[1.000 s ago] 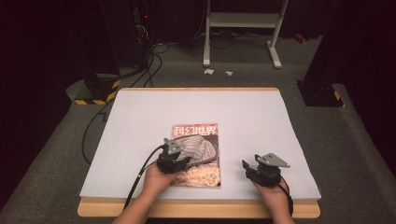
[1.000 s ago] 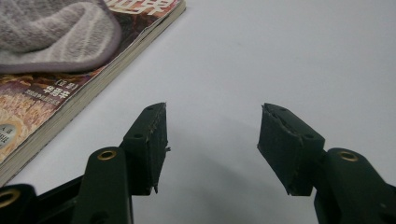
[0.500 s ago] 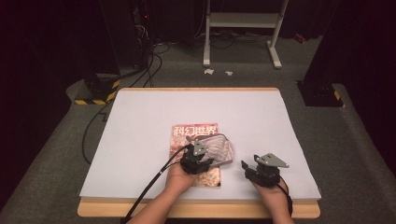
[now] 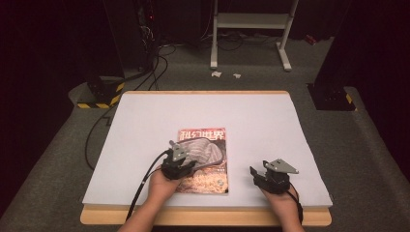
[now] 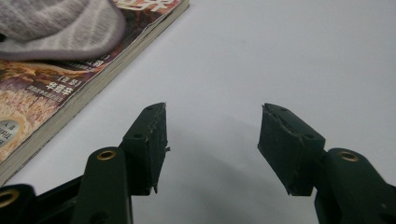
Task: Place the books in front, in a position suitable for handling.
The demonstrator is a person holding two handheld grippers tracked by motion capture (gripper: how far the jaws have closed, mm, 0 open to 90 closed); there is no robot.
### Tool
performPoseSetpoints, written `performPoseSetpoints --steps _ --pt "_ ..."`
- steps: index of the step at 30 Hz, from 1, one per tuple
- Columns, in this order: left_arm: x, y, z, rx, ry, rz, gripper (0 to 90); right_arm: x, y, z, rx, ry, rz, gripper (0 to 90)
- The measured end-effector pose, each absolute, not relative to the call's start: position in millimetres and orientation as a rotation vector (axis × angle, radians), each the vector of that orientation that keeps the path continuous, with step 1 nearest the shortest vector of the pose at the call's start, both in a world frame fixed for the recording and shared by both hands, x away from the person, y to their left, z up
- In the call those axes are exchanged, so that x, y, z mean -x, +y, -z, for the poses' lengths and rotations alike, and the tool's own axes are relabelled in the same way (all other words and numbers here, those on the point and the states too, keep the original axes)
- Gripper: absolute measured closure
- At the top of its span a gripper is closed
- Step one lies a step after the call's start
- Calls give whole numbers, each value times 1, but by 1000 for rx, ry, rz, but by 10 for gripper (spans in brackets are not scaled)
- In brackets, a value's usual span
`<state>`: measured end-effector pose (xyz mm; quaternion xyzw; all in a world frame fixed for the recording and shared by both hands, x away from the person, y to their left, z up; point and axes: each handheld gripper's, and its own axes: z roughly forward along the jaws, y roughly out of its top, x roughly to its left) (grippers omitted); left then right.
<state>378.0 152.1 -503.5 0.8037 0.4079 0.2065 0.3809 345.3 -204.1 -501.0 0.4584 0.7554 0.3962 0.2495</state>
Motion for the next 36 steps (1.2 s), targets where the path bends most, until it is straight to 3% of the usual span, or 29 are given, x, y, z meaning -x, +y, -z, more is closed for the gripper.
performPoseSetpoints --steps 6,12,36 --pt "-376 186 501 -2041 1118 -546 627 -345 -204 501 -1248 2055 -1076 418" --pt "-375 184 501 -2053 1113 -551 632 -346 -204 501 -1247 2056 -1073 418" --pt "-379 52 497 -2139 873 -415 635 -346 -204 501 -1235 2062 -1081 419"
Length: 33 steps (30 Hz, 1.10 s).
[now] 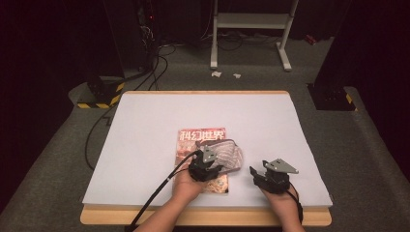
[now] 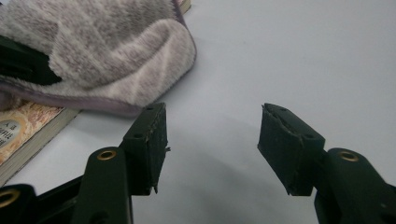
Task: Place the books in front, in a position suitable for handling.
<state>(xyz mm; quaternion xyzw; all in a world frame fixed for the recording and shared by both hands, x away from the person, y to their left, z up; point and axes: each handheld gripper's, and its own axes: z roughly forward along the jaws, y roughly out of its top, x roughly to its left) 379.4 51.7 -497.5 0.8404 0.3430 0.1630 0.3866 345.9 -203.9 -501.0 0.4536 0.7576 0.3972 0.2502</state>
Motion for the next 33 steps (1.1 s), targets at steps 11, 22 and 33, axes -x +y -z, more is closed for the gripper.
performPoseSetpoints --steps 11,22,33 --pt "-378 75 501 -2121 889 -444 638 -346 -202 502 -1230 2068 -1080 419" --pt "-376 153 503 -2065 1030 -515 644 -345 -203 503 -1242 2066 -1072 419" --pt "-372 199 504 -2024 1142 -563 647 -347 -202 504 -1244 2069 -1062 420"
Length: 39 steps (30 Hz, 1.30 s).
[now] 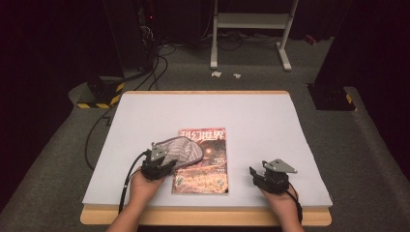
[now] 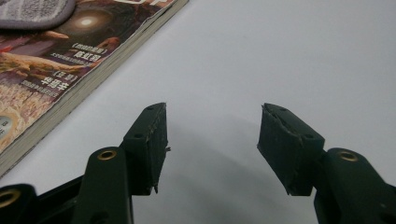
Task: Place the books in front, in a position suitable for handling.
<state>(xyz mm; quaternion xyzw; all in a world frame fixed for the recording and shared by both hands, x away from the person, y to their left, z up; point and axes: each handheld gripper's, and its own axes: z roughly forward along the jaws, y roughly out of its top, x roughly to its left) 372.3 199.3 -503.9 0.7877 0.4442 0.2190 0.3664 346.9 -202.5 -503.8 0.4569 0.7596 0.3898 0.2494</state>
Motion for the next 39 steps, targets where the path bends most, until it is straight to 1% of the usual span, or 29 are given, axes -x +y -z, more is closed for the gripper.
performPoseSetpoints --steps 7,11,17,21,29,35,39 --pt "-373 199 503 -2012 1154 -537 646 -346 -203 504 -1251 2067 -1069 420" --pt "-373 195 496 -2007 1130 -532 645 -346 -203 503 -1246 2065 -1067 421" --pt "-386 186 487 -1981 1135 -537 644 -346 -204 501 -1243 2061 -1076 421" --pt "-403 173 486 -1999 1147 -537 640 -346 -204 501 -1240 2060 -1082 420" --pt "-432 153 498 -2028 1193 -559 624 -346 -206 499 -1243 2053 -1092 421" --pt "-450 131 496 -2069 1167 -552 620 -346 -204 499 -1232 2058 -1095 421" --pt "-455 103 494 -2101 1115 -529 620 -345 -204 499 -1235 2059 -1096 421"
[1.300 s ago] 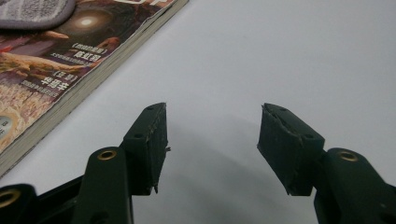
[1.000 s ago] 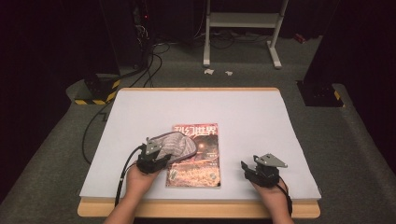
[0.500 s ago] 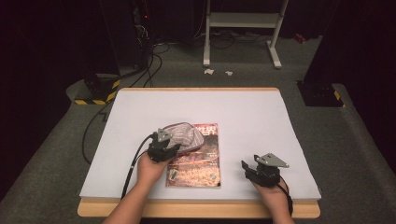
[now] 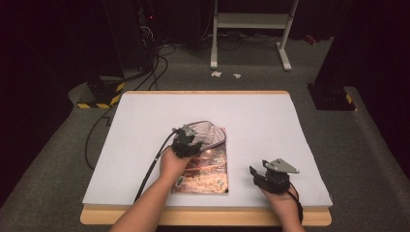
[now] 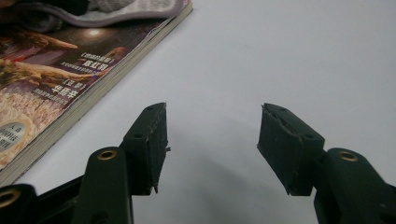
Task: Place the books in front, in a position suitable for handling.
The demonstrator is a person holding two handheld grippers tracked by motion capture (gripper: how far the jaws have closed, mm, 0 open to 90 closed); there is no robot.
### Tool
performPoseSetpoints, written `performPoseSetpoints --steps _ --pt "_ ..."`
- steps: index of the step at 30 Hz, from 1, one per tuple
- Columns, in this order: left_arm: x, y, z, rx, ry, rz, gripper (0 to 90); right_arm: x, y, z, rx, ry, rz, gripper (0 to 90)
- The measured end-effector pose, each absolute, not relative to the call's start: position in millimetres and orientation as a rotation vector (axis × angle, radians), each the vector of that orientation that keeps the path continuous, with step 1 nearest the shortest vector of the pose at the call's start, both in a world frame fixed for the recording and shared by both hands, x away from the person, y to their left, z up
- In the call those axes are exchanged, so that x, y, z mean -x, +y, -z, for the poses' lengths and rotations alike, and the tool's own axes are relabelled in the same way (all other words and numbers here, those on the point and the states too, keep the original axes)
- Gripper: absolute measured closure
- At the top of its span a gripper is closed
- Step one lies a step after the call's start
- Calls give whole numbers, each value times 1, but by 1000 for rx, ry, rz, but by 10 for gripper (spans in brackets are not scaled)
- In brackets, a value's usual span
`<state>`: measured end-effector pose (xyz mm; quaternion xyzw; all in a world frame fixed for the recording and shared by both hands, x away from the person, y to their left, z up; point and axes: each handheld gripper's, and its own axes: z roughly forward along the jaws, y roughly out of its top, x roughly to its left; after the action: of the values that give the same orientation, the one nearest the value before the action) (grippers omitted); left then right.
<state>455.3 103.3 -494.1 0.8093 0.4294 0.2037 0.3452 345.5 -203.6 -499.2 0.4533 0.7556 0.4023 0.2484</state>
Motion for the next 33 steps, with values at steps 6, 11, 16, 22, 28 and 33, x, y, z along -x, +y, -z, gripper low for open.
performPoseSetpoints --steps 6,11,16,22,28,33 --pt "-455 63 494 -2107 1049 -478 618 -345 -204 499 -1232 2061 -1099 421" --pt "-453 46 494 -2110 1016 -466 612 -345 -205 499 -1227 2063 -1102 421" --pt "-454 55 495 -2112 1020 -483 612 -345 -204 499 -1225 2063 -1105 421" --pt "-457 89 496 -2098 1092 -530 615 -345 -204 499 -1228 2064 -1101 421" --pt "-458 137 496 -2066 1186 -589 619 -343 -206 498 -1236 2055 -1099 421" --pt "-456 175 495 -2033 1278 -623 619 -343 -208 498 -1245 2051 -1098 421"
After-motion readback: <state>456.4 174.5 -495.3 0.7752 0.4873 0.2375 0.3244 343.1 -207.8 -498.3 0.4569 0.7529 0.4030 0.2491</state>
